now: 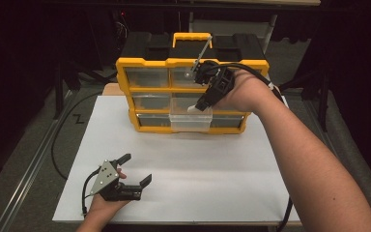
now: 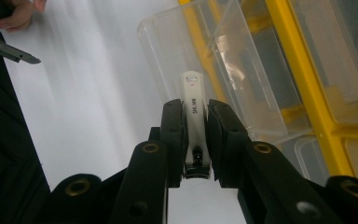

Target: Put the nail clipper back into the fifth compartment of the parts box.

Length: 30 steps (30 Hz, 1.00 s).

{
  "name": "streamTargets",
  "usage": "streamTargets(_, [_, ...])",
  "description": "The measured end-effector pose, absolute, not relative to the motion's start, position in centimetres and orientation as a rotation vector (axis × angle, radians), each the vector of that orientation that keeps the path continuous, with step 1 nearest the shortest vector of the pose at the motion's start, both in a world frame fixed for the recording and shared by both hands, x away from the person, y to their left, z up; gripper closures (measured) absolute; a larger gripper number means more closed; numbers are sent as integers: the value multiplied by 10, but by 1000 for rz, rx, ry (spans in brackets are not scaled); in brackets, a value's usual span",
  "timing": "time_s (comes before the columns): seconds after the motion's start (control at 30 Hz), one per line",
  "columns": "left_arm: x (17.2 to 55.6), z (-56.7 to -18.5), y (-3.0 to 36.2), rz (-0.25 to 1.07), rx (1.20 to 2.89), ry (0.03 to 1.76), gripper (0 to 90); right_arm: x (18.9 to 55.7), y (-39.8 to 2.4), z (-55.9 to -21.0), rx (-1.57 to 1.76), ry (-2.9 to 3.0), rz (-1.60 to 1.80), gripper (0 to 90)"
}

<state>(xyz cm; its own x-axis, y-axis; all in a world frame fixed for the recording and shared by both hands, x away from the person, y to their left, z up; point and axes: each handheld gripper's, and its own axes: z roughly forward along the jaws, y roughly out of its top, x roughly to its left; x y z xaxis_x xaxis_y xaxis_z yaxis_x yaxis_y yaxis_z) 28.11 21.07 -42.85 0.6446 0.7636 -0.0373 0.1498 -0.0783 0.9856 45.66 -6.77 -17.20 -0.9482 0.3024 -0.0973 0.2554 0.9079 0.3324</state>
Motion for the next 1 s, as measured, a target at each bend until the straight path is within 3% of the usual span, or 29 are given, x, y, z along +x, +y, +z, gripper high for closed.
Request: streamTargets(1.0, [281,-428,211,599,1597,768,12,478,-56,-191,420,2918,456,790])
